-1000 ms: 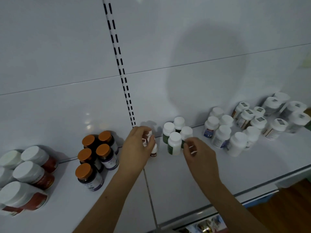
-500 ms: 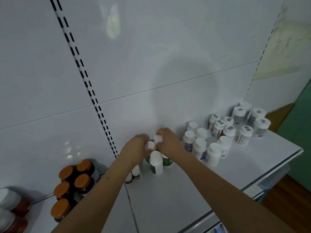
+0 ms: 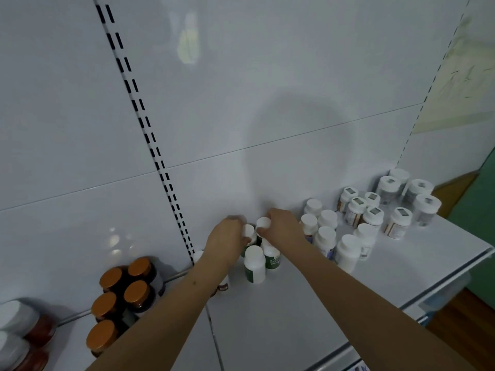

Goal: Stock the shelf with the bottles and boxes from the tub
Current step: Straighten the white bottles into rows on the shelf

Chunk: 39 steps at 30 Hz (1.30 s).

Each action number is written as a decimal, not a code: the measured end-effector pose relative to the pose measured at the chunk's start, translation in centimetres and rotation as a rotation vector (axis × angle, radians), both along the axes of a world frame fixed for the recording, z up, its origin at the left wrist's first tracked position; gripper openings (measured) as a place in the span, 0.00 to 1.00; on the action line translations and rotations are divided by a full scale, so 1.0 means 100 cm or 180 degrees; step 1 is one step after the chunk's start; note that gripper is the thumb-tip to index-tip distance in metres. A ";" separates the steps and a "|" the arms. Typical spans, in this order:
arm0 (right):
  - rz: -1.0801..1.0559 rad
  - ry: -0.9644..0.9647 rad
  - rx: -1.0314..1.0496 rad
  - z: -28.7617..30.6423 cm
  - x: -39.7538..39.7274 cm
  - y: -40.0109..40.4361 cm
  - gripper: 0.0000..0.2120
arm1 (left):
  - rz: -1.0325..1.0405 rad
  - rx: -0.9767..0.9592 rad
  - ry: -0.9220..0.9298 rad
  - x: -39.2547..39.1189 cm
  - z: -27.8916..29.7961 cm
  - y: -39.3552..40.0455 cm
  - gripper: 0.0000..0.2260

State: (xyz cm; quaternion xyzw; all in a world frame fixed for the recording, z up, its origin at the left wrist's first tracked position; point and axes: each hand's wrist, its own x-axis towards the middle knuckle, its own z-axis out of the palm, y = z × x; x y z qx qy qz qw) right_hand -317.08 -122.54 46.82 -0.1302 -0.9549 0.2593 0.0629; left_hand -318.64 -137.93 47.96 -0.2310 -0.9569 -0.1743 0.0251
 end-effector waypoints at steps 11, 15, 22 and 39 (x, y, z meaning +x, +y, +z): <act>0.0059 0.0380 -0.0508 -0.004 0.048 0.022 0.16 | 0.0239 0.0668 0.0055 0.033 0.012 -0.030 0.15; 0.0309 0.0310 -0.0421 -0.024 0.061 0.019 0.16 | -0.0031 0.0411 -0.0402 0.051 0.006 -0.022 0.14; 0.0288 0.0470 -0.0545 -0.041 0.062 0.018 0.15 | 0.0032 0.0358 -0.0361 0.050 -0.015 -0.007 0.11; 0.0035 0.0612 -0.0714 -0.025 0.104 0.023 0.21 | 0.0467 0.1027 0.0047 0.057 -0.013 0.005 0.19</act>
